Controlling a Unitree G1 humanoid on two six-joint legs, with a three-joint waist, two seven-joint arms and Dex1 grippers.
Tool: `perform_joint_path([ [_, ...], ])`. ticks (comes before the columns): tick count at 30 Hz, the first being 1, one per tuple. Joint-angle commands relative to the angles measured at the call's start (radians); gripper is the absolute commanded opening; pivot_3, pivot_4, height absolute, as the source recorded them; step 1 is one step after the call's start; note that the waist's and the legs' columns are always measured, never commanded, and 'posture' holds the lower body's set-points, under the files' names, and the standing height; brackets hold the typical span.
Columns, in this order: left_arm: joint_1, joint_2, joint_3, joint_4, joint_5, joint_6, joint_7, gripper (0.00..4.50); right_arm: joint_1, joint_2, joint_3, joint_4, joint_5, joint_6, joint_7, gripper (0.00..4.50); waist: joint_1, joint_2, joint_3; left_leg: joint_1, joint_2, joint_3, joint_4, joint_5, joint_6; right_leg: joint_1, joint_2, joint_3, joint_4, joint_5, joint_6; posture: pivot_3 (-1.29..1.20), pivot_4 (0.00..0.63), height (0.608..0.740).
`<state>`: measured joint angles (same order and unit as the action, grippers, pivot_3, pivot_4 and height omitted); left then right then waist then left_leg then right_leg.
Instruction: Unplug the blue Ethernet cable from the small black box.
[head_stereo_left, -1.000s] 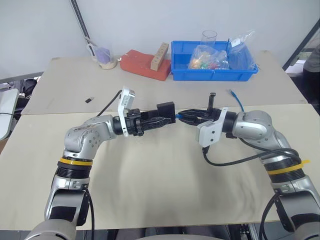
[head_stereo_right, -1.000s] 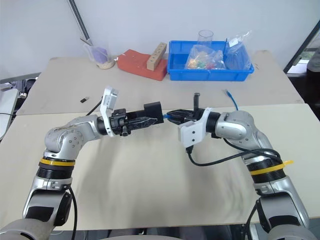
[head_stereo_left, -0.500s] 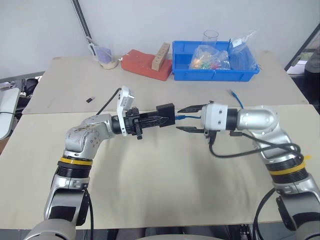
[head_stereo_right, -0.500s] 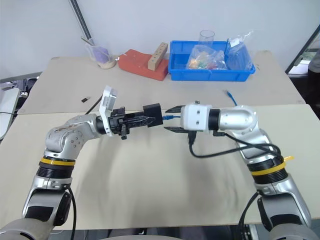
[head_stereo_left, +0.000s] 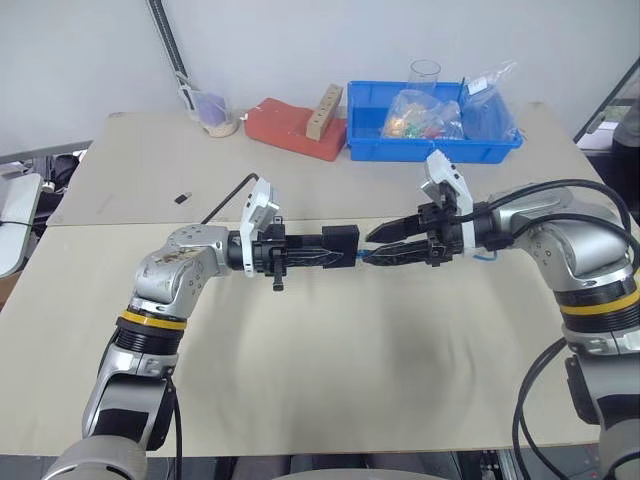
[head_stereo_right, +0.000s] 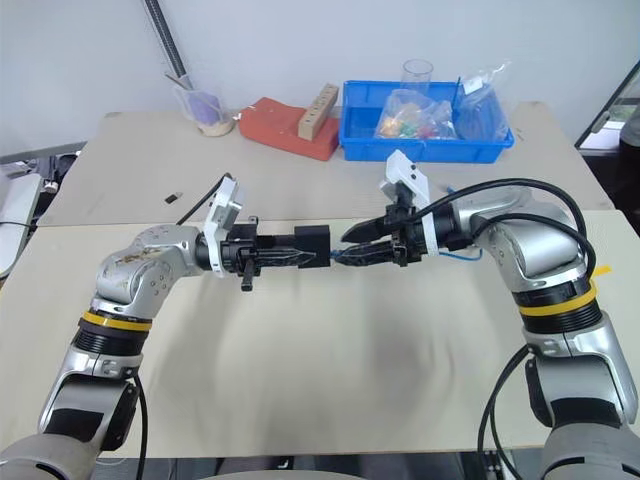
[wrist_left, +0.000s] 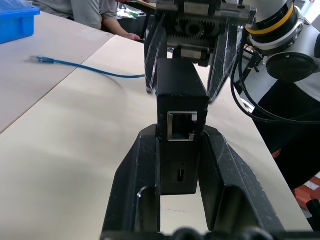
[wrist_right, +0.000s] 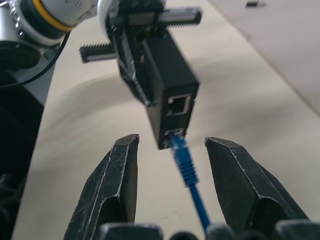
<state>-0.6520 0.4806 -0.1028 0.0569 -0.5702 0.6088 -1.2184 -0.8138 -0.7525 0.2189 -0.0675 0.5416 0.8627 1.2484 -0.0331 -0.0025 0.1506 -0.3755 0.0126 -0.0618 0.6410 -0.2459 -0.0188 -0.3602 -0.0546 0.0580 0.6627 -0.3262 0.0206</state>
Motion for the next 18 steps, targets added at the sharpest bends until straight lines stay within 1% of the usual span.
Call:
perform_joint_path([
  [1, -0.026, 0.006, 0.01, -0.027, -0.002, -0.023, -0.013, 0.52, -0.018, -0.004, -0.002, -0.009, -0.006, 0.001, 0.011, 2.39, 0.0, 0.0, 0.0, 0.0, 0.0, 0.0, 0.0, 0.0, 0.0, 0.0, 0.0, 0.0, 0.0, 0.0, 0.0, 0.0, 0.15, 0.74],
  [7, -0.026, 0.011, 0.006, -0.026, 0.009, -0.032, -0.037, 0.52, -0.019, 0.021, 0.009, 0.01, -0.033, -0.011, -0.001, 2.39, -0.001, 0.0, 0.0, -0.001, 0.0, 0.0, 0.0, 0.0, 0.0, -0.001, 0.0, 0.0, 0.0, 0.0, 0.0, 0.0, 0.15, 0.74],
  [14, -0.038, 0.005, 0.005, -0.018, 0.017, -0.037, -0.05, 0.52, -0.031, 0.028, 0.019, 0.017, -0.052, -0.02, 0.025, 2.39, -0.002, 0.0, 0.0, -0.002, 0.0, 0.0, 0.0, 0.0, 0.0, -0.002, 0.0, 0.0, 0.0, 0.0, 0.0, 0.0, 0.15, 0.74],
  [16, -0.04, 0.004, 0.003, -0.018, 0.017, -0.039, -0.054, 0.52, -0.03, 0.027, 0.023, 0.017, -0.056, -0.022, 0.033, 1.87, -0.002, 0.0, 0.0, -0.002, 0.0, 0.0, 0.0, 0.0, 0.0, -0.002, 0.0, 0.0, 0.0, 0.0, 0.0, 0.0, 0.15, 0.74],
  [18, -0.04, 0.005, 0.0, -0.019, 0.017, -0.04, -0.059, 0.52, -0.03, 0.025, 0.028, 0.018, -0.057, -0.024, 0.044, 1.2, -0.003, 0.0, 0.0, -0.002, 0.0, 0.0, 0.0, 0.0, 0.0, -0.002, 0.0, 0.0, 0.0, 0.0, 0.0, 0.0, 0.15, 0.74],
])
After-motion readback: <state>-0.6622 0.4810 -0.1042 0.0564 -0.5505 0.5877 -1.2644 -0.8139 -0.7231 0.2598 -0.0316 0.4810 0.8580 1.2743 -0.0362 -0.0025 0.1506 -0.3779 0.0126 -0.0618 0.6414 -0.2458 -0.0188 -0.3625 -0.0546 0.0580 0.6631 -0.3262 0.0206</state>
